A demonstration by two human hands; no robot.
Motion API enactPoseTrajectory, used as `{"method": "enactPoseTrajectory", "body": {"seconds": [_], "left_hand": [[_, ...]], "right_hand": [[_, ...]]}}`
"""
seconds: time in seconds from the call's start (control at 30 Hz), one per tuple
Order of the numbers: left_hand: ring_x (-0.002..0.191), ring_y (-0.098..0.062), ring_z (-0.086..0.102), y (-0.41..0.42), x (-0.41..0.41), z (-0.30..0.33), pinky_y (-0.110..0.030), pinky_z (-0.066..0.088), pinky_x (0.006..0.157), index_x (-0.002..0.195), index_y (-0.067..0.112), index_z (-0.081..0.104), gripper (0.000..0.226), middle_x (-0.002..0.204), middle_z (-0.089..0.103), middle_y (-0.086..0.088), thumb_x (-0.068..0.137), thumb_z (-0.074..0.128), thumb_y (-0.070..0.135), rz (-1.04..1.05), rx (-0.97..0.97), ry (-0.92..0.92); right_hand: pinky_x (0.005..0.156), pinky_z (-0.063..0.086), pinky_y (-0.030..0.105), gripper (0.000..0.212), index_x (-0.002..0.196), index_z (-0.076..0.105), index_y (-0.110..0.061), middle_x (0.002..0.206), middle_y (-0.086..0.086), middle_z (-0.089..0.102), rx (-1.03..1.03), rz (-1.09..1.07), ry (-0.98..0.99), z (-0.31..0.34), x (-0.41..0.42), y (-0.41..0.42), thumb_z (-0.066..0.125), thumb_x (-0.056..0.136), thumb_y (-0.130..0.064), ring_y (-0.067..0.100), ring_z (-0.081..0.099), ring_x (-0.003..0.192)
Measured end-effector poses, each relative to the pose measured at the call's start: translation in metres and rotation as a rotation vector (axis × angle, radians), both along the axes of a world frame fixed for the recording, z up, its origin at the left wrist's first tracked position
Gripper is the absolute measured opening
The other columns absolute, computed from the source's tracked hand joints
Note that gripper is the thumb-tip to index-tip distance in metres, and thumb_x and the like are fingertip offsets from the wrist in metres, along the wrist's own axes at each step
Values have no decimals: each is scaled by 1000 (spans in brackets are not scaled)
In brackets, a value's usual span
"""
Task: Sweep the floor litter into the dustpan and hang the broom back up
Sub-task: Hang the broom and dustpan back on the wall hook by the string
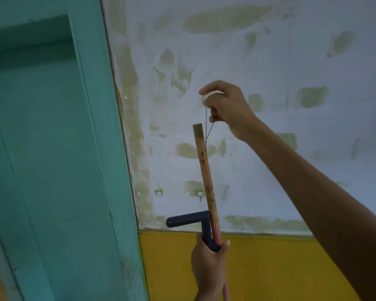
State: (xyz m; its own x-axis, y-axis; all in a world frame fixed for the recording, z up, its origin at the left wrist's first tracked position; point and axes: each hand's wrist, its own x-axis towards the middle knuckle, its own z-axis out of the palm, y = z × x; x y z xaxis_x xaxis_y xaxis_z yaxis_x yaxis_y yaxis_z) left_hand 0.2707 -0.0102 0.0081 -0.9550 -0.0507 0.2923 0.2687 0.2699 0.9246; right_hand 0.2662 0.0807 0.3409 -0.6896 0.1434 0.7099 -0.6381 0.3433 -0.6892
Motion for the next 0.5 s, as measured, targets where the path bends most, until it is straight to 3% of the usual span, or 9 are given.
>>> {"method": "enactPoseTrajectory", "body": {"seconds": [0.1, 0.23, 0.4, 0.5], "left_hand": [[64, -10, 66, 3, 4, -3, -32, 55, 61, 86, 26, 50, 42, 70, 66, 10, 67, 82, 46, 44, -59, -41], [74, -13, 67, -1, 5, -8, -28, 53, 66, 94, 25, 47, 47, 81, 67, 9, 70, 82, 44, 33, -82, -161], [81, -11, 66, -11, 3, -23, -27, 53, 75, 100, 22, 46, 43, 91, 64, 8, 76, 77, 41, -82, -193, -233], [96, -8, 62, -17, -13, -28, -21, 50, 81, 114, 16, 50, 45, 110, 60, 2, 83, 68, 43, -266, -446, -219]], "right_hand": [[53, 42, 21, 27, 90, 67, -18, 50, -17, 53, 213, 64, 9, -4, -7, -8, 50, 75, -3, 4, 48, 53], [52, 39, 23, 28, 79, 67, -18, 45, -19, 47, 247, 97, -72, -8, -21, -4, 46, 75, 0, 2, 43, 47], [45, 26, 22, 18, 62, 52, -13, 43, -11, 35, 92, 214, -123, -25, -38, -8, 46, 73, 0, 10, 28, 41], [43, 19, 19, 15, 57, 44, -14, 43, -7, 28, -67, 326, -123, -37, -48, -7, 45, 70, -7, 11, 19, 39]]}}
